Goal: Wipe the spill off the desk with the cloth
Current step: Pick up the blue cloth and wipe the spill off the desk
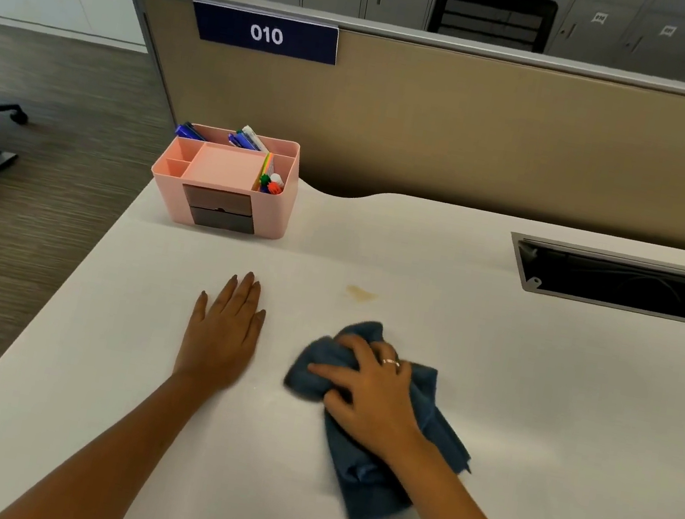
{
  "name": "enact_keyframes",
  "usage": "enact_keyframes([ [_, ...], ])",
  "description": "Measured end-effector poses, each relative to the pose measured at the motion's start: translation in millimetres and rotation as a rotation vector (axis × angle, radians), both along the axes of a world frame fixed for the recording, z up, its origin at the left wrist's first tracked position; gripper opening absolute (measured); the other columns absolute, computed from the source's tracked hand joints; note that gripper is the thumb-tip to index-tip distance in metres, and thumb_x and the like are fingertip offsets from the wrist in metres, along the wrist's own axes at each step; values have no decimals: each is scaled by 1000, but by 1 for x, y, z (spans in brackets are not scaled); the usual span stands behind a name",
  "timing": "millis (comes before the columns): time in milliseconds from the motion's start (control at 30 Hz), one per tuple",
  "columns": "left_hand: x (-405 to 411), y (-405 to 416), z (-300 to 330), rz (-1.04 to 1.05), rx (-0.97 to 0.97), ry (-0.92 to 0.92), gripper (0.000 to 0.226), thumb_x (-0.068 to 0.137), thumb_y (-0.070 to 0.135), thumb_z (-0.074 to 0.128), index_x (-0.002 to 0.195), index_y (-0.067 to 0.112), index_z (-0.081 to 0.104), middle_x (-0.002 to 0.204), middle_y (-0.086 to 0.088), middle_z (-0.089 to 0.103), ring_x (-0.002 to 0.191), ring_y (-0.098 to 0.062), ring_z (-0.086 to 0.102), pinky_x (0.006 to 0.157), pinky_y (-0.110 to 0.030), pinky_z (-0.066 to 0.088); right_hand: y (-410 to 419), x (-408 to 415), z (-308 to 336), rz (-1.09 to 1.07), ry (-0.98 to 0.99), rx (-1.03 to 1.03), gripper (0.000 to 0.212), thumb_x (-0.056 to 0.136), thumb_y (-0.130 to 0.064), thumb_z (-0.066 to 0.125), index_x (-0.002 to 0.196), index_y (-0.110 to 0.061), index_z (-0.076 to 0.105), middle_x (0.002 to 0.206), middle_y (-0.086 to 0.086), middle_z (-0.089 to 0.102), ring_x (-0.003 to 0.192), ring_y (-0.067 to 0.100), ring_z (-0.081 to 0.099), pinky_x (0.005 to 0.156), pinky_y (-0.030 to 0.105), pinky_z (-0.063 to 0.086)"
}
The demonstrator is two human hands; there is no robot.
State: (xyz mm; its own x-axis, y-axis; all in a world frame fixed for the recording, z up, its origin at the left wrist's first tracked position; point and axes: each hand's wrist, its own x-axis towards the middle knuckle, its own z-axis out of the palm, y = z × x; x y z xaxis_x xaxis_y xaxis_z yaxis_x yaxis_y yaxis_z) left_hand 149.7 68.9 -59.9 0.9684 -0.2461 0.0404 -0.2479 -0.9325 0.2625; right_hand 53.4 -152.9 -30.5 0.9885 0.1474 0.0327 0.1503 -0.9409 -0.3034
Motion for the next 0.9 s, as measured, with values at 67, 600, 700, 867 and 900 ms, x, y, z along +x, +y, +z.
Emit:
enact_keyframes([
  [67,-1,0,0,2,-9,-3,55,99,40,15,149,20,5,160,6,5,147,-12,0,119,-42,3,-26,-18,0,32,-41,-4,37,74,-45,48,108,-53,60,133,-8,51,107,28,49,75,40,36],
  [600,1,-1,3,7,-4,2,55,99,40,15,149,21,4,160,7,4,147,-11,-1,118,-41,1,-10,121,2,-316,41,-71,41,86,-43,43,125,-54,47,147,-1,31,129,40,25,98,59,25],
  [700,0,-2,5,4,-9,3,55,99,39,16,149,20,5,160,6,6,147,-12,1,118,-41,2,-4,89,2,-101,19,-79,38,84,-43,44,119,-55,52,145,-5,36,126,37,31,96,54,31],
  [867,0,-2,5,13,-19,-7,54,99,38,18,149,20,9,159,7,8,147,-12,3,119,-42,4,-75,33,-1,-116,-89,-106,39,77,-43,46,112,-51,59,136,0,52,114,39,48,78,51,45],
  [900,0,-2,5,13,-23,-8,54,99,38,18,150,20,9,159,7,8,147,-12,2,119,-43,4,-92,32,-3,-194,-93,-114,38,78,-42,48,113,-48,60,136,2,52,113,41,48,77,52,45],
])
